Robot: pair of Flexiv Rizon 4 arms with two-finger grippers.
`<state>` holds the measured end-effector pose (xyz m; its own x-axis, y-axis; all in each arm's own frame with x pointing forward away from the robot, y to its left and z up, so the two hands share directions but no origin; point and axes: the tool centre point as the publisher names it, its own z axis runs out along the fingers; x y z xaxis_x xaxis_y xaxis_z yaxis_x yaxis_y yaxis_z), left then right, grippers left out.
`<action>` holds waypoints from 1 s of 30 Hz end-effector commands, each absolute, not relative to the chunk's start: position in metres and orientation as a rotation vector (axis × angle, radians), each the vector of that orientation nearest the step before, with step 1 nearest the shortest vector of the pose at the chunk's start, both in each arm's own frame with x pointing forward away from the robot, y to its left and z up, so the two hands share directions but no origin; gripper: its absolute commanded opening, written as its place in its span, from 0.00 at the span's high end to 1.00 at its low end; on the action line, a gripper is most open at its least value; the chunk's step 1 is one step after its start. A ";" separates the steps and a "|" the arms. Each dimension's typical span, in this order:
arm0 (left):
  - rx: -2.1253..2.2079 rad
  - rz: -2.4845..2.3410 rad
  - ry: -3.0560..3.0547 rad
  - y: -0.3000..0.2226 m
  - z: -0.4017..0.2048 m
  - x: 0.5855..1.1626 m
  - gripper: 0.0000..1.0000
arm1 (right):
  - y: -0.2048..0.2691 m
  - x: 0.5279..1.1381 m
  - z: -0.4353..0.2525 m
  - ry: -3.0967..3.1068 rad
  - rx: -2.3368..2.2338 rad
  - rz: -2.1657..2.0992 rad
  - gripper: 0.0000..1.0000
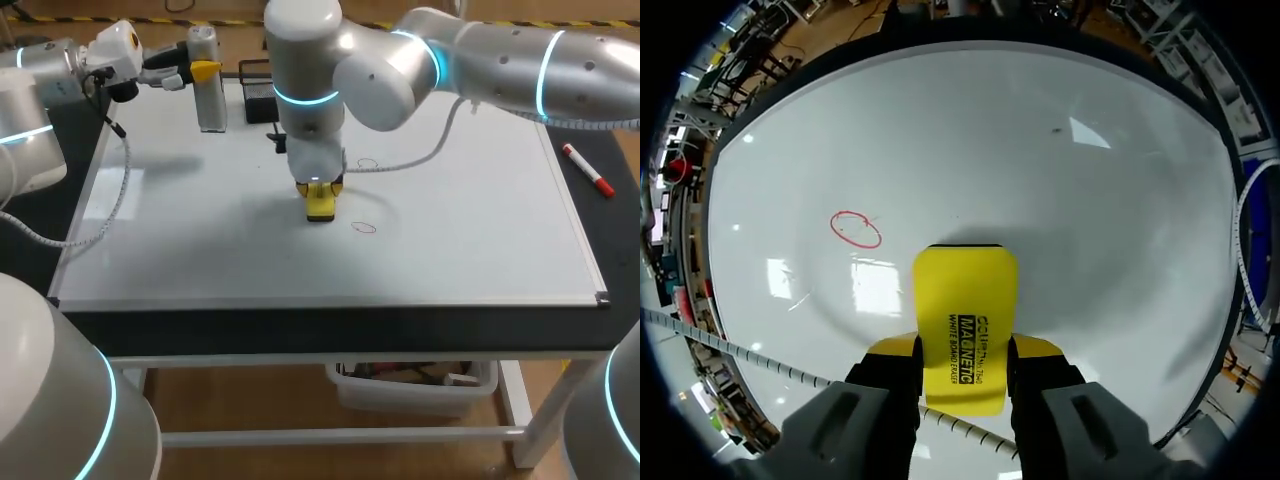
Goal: Pick up the inspection probe, press it on each red-marked spot on the whiteboard one by one, put down the probe, pick up the eraser, and wipe off all the red marks.
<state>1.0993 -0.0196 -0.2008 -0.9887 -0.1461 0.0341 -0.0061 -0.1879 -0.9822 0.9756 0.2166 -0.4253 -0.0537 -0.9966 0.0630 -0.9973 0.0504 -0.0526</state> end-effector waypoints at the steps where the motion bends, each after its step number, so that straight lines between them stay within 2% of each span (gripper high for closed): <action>1: -0.179 -2.348 1.939 -0.020 -0.201 1.100 1.00 | 0.211 0.976 -0.425 -2.273 2.142 0.134 1.00; 23: -0.179 -2.348 1.939 -0.020 -0.201 1.100 1.00 | 0.183 0.975 -0.426 -2.317 2.057 0.168 1.00; 30: -0.179 -2.348 1.939 -0.020 -0.201 1.100 1.00 | 0.169 0.983 -0.406 -2.367 2.037 0.199 1.00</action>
<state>1.0993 -0.0196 -0.2008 -0.9887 -0.1461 0.0341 -0.0061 -0.1879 -0.9822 0.9843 0.1808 -0.4203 -0.1496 -0.9836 0.1007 -0.9867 0.1419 -0.0790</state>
